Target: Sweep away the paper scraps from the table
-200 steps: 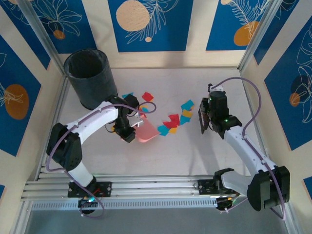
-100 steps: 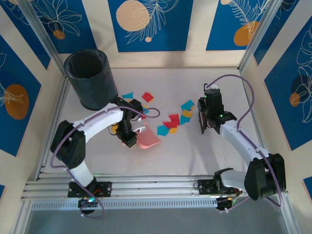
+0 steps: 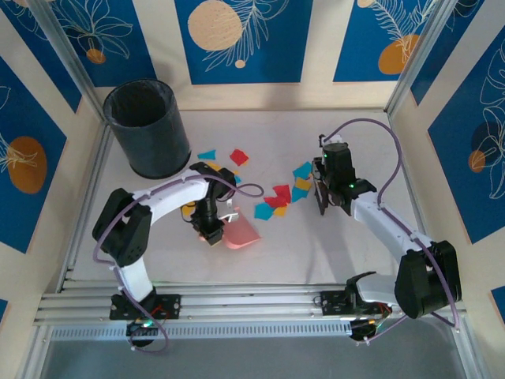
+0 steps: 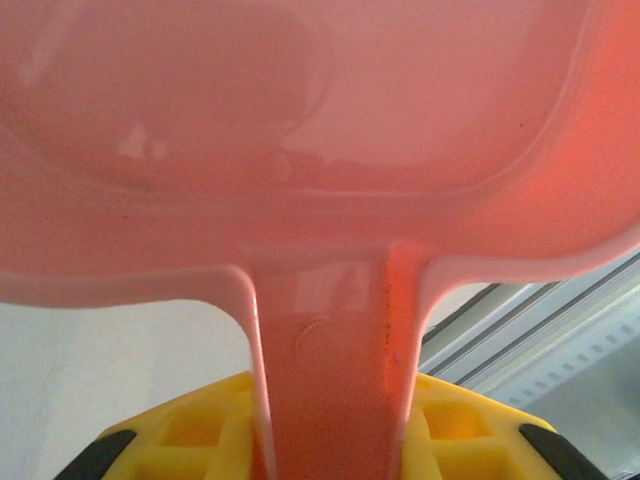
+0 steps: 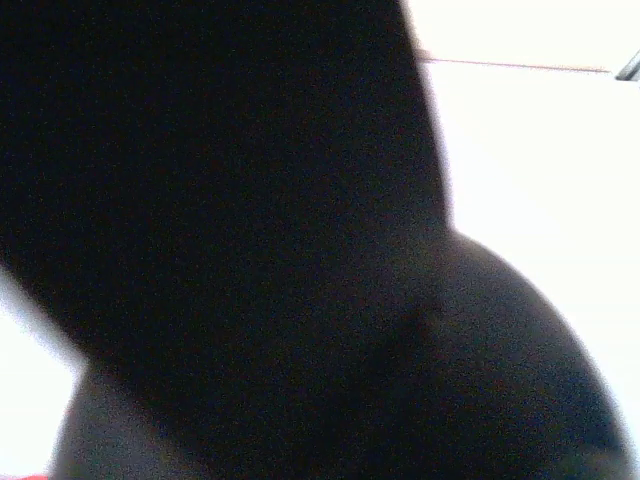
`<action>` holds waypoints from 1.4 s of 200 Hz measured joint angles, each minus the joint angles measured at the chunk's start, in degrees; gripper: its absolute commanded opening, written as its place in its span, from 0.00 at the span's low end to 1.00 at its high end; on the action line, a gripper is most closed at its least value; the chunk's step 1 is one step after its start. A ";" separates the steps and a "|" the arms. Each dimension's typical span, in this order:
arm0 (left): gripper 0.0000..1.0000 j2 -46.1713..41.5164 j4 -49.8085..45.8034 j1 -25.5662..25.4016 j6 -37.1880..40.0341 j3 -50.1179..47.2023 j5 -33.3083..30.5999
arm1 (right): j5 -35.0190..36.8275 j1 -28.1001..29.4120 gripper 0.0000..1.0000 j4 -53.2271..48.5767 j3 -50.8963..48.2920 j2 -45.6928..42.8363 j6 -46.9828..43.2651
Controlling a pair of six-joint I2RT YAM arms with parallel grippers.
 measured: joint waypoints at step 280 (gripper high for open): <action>0.00 15.56 0.39 -0.20 5.07 17.62 -0.15 | -19.54 4.00 0.00 -1.29 1.53 0.52 -1.62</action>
